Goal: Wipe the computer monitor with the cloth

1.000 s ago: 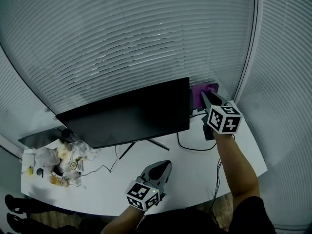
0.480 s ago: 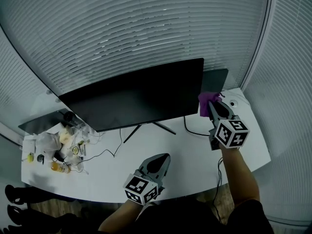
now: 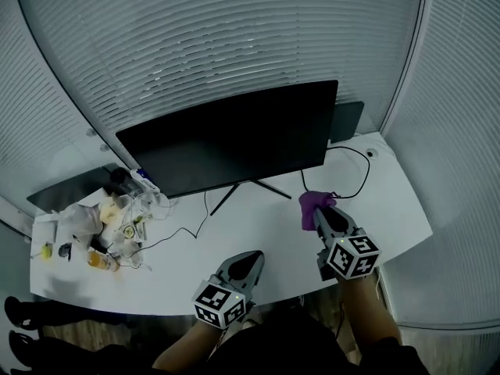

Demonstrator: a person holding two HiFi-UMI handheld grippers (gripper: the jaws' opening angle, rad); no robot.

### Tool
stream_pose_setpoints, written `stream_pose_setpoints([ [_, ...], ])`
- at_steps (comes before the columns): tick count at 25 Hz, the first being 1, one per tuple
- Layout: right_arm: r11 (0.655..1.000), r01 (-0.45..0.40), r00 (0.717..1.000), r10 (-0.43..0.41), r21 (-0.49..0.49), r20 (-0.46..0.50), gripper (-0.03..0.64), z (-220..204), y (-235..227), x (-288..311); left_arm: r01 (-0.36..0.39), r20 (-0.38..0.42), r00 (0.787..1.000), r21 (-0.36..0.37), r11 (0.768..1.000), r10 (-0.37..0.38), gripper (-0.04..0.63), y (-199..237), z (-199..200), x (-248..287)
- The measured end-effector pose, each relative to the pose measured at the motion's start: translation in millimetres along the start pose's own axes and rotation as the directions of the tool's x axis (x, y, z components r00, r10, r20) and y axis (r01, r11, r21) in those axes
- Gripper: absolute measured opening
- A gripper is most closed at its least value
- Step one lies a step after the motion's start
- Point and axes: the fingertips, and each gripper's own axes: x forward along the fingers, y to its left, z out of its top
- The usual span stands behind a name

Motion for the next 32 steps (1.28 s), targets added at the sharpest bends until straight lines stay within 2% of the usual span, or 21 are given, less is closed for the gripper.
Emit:
stream_pose_setpoints([
  [6,0.998,-0.037,0.998,0.039,0.054,-0.039,0.075,-55,76,-40,-0.007,-0.033,0.999,-0.023,1.0,0.006,0.005,5,-37,-63],
  [14,0.99,-0.074,0.992,0.086,0.118,-0.095,0.075,-114,151,-81,-0.015,-0.046,0.999,-0.071,0.997,0.012,0.005,5,-72,-123],
  [22,0.994,-0.075,0.986,0.085,0.079,-0.142,0.075,-152,202,-109,-0.028,-0.004,1.0,-0.088,0.996,0.027,0.005,8,-77,-154],
  [32,0.994,-0.091,0.985,0.1,0.063,-0.141,0.075,-160,231,-112,-0.029,0.024,0.999,-0.084,0.996,0.031,0.005,15,-79,-181],
])
